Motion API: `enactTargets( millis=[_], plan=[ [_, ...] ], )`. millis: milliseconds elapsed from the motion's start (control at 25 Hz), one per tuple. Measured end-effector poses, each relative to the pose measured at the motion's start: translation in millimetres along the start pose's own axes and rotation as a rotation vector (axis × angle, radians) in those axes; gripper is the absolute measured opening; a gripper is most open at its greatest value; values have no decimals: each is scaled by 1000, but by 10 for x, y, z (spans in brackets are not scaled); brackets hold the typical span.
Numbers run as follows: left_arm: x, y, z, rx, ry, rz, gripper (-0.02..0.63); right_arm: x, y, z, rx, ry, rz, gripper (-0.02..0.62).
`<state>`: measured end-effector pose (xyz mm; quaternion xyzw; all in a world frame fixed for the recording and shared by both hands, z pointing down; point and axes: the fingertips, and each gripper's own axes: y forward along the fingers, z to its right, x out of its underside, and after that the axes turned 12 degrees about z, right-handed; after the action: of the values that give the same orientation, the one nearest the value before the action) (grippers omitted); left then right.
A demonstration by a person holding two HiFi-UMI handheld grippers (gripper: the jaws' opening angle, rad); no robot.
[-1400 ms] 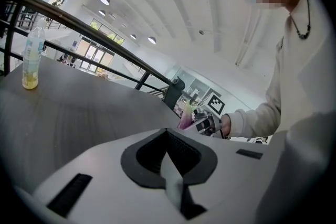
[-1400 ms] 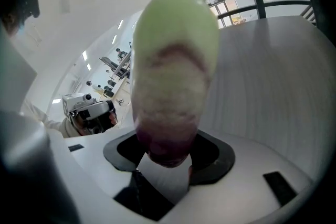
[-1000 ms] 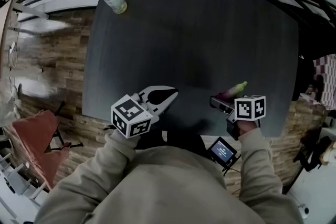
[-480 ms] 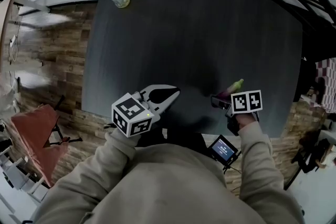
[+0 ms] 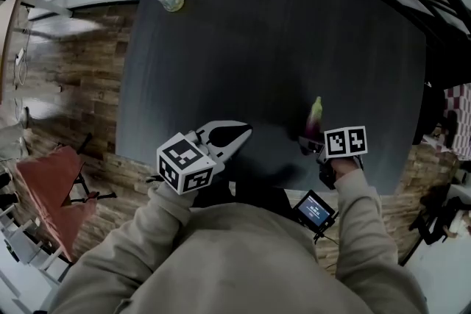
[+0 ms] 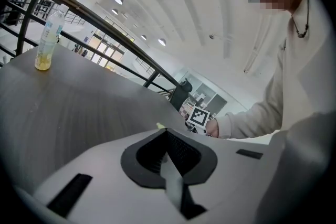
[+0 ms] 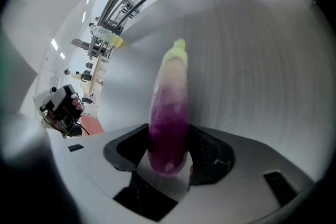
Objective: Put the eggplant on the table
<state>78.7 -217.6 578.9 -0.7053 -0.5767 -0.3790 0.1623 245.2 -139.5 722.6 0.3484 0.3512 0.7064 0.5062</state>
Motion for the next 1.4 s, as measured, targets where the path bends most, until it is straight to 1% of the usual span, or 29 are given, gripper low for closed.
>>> enactTargets(
  millis=[520,1000,1400],
  plan=[
    [9,-41,-32,-11,-2,2,2,2,52,51,23,-1,25,238],
    [44,-80,-29,-16,-7,-4,2,17,83,38,23,-5,46,256],
    [16,-107,-35,-16,5,-8,2,13,71,54,21,6,53,258]
  ],
)
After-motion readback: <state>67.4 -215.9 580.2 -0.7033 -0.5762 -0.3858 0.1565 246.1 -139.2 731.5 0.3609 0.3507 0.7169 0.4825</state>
